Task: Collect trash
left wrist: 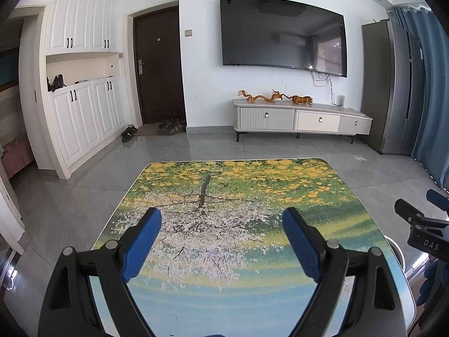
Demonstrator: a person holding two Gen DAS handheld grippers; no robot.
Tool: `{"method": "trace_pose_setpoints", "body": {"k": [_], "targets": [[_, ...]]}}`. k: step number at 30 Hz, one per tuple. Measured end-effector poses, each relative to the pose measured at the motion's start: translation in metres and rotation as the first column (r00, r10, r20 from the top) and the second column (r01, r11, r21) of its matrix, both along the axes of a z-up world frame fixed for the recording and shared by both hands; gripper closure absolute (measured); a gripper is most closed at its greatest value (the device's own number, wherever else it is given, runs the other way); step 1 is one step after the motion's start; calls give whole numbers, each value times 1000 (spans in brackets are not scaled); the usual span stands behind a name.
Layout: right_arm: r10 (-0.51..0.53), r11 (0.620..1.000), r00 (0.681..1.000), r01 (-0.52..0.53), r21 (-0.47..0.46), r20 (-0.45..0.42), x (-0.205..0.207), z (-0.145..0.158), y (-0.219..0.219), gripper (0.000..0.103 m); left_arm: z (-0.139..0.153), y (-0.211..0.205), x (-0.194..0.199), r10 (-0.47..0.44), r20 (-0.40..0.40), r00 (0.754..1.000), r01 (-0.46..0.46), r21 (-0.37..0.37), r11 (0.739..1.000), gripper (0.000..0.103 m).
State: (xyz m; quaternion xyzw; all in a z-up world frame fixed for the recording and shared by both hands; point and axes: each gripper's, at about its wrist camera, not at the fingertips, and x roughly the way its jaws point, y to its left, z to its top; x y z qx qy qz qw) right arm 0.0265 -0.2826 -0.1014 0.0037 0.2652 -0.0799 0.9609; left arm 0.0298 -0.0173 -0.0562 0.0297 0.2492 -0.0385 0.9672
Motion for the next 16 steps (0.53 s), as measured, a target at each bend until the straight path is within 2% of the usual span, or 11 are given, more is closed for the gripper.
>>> {"method": "trace_pose_setpoints", "body": {"k": [16], "targets": [[0, 1000, 1000, 0, -2, -5, -1, -3, 1, 0, -1, 1, 0, 2, -7, 1000, -2, -1, 1000, 15]]}}
